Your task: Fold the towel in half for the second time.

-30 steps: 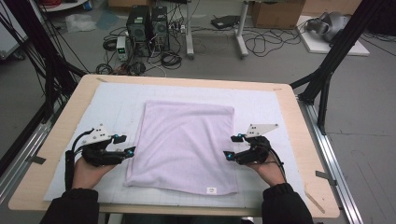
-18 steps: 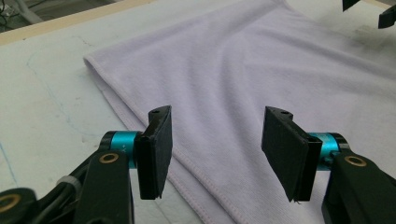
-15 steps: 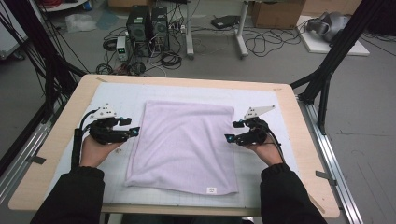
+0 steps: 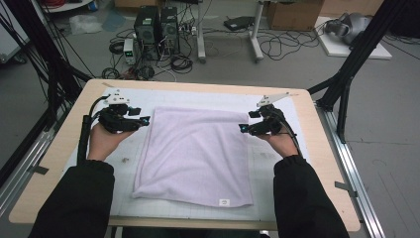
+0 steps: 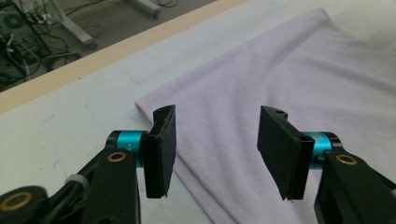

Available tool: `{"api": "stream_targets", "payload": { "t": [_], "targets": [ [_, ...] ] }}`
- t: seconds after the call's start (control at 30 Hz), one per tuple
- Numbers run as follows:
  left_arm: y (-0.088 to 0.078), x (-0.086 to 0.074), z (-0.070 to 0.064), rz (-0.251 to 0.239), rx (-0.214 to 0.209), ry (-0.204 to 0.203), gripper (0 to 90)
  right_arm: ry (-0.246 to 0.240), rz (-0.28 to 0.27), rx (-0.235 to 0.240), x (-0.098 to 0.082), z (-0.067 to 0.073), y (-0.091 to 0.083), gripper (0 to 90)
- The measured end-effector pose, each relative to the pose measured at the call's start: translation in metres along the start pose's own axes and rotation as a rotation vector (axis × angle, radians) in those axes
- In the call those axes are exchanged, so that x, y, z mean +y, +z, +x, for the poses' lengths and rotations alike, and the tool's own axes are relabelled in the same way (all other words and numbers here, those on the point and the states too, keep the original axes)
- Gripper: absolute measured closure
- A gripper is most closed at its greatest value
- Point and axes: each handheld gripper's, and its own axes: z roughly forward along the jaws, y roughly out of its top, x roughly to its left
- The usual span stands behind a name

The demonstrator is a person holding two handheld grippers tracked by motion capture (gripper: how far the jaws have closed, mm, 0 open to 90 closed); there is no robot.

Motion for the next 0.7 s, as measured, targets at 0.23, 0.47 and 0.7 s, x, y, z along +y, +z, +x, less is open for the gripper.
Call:
{"api": "stream_targets", "payload": {
  "t": [0.23, 0.47, 0.7],
  "targets": [
    [0.025, -0.007, 0.005, 0.032, 0.036, -0.023, 50.9, 0.025, 0.025, -0.040, -0.007, -0.012, 0.012, 26.8],
    [0.049, -0.017, 0.019, 0.057, 0.045, -0.082, 57.1, 0.090, 0.025, -0.072, -0.020, -0.033, 0.019, 27.4],
    [0.077, -0.019, 0.031, 0.128, 0.075, -0.128, 50.9, 0.135, 0.027, -0.083, -0.031, -0.051, 0.038, 30.7]
  ]
}}
